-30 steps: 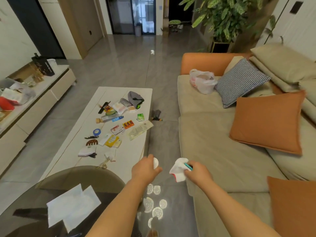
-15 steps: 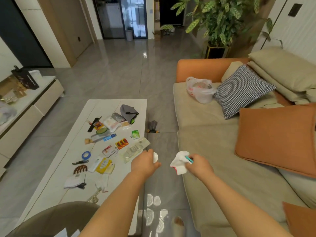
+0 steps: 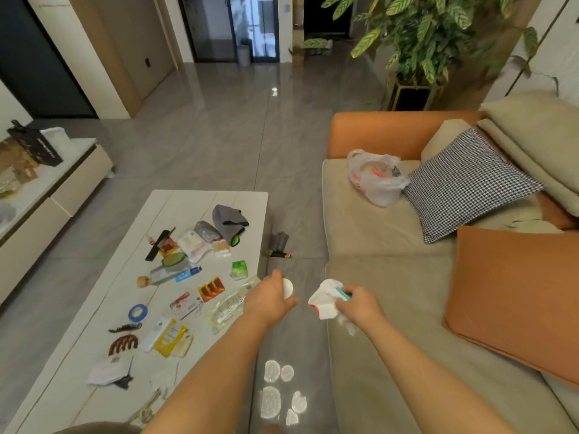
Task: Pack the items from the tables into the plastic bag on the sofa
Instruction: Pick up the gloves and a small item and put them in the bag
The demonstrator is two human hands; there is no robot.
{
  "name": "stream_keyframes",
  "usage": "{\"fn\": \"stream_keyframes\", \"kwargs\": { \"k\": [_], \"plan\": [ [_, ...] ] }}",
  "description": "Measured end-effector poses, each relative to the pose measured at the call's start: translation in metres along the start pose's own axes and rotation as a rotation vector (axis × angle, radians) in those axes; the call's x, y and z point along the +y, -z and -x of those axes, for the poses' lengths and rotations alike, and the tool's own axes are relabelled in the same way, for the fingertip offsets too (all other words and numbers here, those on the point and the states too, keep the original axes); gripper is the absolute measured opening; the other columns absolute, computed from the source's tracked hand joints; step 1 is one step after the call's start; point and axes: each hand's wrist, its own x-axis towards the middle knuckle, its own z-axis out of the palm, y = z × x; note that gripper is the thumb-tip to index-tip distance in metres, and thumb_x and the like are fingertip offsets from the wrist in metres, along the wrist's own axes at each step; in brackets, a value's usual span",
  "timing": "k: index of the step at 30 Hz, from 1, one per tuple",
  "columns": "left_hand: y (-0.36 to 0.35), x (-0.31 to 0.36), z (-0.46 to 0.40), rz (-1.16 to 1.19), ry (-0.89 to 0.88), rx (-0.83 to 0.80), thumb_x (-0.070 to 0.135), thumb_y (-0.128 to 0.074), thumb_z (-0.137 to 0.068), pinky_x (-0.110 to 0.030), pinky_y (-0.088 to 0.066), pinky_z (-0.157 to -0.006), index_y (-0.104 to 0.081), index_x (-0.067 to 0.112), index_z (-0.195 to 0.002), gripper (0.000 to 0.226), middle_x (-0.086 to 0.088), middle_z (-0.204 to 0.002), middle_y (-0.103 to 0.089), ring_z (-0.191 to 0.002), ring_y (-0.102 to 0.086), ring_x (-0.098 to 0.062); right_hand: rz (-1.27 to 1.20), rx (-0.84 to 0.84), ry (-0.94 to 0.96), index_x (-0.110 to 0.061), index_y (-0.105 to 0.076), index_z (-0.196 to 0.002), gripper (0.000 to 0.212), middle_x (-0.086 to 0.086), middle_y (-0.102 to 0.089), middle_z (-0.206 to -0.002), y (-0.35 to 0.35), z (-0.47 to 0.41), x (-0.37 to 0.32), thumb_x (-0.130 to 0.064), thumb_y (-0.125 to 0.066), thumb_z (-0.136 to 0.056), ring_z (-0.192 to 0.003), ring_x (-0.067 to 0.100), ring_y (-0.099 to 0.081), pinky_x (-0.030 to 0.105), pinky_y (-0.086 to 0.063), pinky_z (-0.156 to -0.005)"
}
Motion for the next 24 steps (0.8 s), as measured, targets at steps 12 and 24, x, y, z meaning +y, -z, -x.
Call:
{"fn": "stream_keyframes", "kwargs": {
  "k": [12,24],
  "plan": [
    [0.054,-0.003,-0.157,0.016,-0.112,-0.054,0.047,-0.063,-0.081,-0.035,-0.046,-0.077,-0.044,0.012,-0.113,0.051,-0.011,-0.113,-0.060,-0.100,-0.059,-0.029,-0.126,0.048,-0.120,-0.020,-0.053,-0.088,0.015,-0.006,-0.059,-0.061,0.014,-0.110,-0.075,-0.009,-0.053,-0.078,-0.066,0.016,-0.058,0.024,-0.045,-0.062],
    [0.090,0.019,-0.275,0.045,-0.161,-0.125,0.043,-0.066,-0.080,-0.031,-0.043,-0.074,-0.047,0.015,-0.120,0.052,-0.008,-0.115,-0.059,-0.091,-0.054,-0.023,-0.245,0.123,-0.173,-0.020,-0.049,-0.073,0.018,-0.001,-0.059,-0.061,0.040,-0.200,-0.114,-0.003,-0.055,-0.079,-0.060,0.015,-0.058,0.026,-0.046,-0.061]
  ]
}}
